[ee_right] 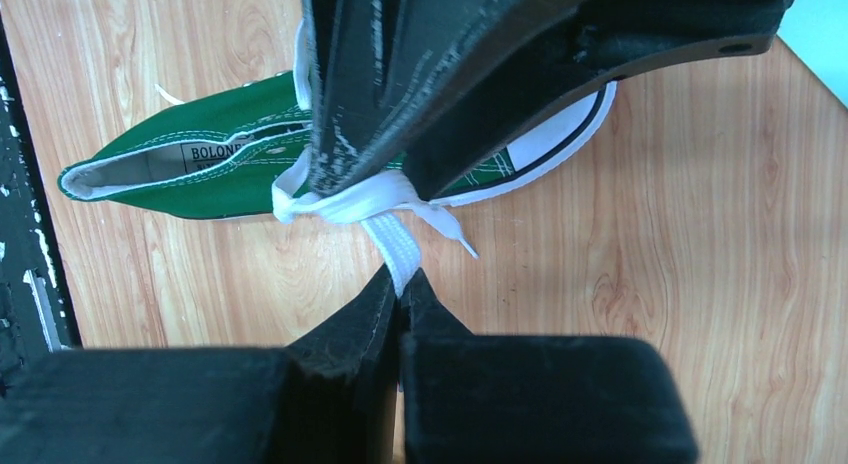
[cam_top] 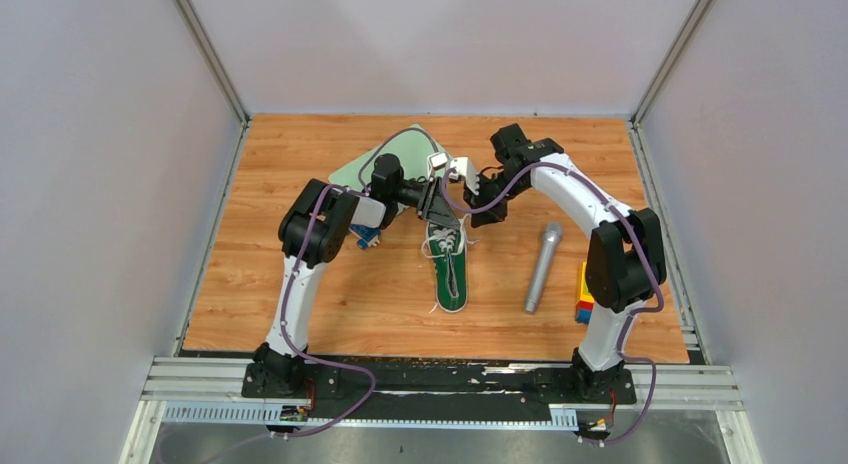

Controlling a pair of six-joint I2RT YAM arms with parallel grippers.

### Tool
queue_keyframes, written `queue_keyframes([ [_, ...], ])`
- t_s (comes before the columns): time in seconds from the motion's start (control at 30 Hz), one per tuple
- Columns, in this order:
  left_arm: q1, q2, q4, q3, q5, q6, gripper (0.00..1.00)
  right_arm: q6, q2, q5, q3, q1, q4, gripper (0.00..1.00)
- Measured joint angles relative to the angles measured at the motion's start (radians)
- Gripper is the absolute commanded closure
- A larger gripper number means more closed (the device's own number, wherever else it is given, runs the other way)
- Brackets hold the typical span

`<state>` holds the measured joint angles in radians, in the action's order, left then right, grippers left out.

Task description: Tie the shoes

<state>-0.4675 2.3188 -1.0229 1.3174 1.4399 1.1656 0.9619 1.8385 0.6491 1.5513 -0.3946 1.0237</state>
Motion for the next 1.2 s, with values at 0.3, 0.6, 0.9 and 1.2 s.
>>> queue_keyframes([
  [0.3, -0.003, -0.002, -0.098, -0.008, 0.034, 0.055, 0.9, -0.055, 0.01, 0.02, 0.068, 0.0, 0.116, 0.97],
  [0.6, -0.003, -0.106, 0.148, -0.047, -0.034, -0.13, 0.97, -0.186, 0.075, 0.279, 0.105, -0.002, 0.275, 0.96],
  [0.9, -0.001, -0.285, 0.91, 0.006, -0.232, -0.698, 0.89, -0.368, 0.155, 0.433, 0.104, -0.003, 0.179, 0.97],
  [1.2, 0.018, -0.308, 1.3, 0.006, -0.31, -0.911, 0.68, -0.55, 0.156, 0.502, -0.04, -0.035, -0.112, 0.97],
])
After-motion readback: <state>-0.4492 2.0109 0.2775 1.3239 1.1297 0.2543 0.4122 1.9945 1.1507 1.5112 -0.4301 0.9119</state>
